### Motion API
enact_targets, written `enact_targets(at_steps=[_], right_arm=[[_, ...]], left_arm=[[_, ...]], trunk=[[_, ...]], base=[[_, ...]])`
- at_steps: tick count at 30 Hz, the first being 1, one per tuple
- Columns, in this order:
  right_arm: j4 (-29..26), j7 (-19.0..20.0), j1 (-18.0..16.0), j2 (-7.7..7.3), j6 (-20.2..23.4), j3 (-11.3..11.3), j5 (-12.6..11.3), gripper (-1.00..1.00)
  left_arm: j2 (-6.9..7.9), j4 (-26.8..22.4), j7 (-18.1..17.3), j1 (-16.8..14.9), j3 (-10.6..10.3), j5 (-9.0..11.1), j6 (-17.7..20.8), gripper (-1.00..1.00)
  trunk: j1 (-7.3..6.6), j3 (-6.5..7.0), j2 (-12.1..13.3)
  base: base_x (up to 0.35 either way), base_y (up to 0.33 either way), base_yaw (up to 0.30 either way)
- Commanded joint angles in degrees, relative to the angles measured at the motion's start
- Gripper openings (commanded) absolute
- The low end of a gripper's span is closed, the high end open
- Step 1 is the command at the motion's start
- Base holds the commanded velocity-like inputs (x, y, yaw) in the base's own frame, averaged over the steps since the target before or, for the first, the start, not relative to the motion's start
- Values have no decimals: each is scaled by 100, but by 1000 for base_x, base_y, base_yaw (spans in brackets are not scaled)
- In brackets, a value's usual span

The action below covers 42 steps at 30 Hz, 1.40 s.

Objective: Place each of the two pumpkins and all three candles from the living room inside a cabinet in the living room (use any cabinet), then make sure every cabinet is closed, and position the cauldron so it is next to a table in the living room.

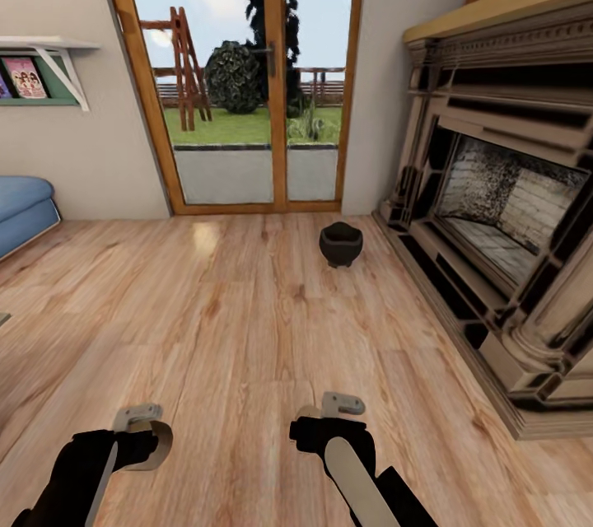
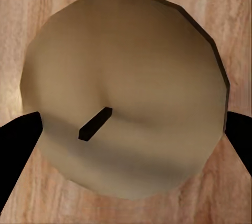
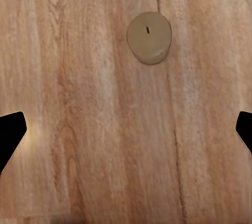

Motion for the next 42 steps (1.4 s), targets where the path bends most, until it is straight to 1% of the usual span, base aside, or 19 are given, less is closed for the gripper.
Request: enact_targets(at_steps=[1,20,28,32,38,42], right_arm=[[2,0,0,0,0,0,0,100],[50,0,0,1,0,0,8,100],[88,0,0,0,-19,0,-1,100],[159,0,0,0,-31,0,-4,100],[479,5,0,0,-50,15,41,100],[606,8,0,2,-68,17,50,100]], left_arm=[[0,0,-1,-1,0,-4,0,-100],[-1,0,-1,-1,0,-4,0,-100],[-21,-38,2,-1,0,-4,0,-100],[-25,-68,0,-1,12,-4,6,-100],[-22,-115,-15,-1,64,1,16,-100],[-16,-304,-24,-1,85,5,70,-100]], trunk=[[0,0,0],[0,0,0],[0,0,0],[88,-72,-160],[220,-179,-401],[307,-251,-562]], base=[[321,0,0],[287,0,0],[78,0,0],[4,0,0],[0,0,0],[0,0,0]])
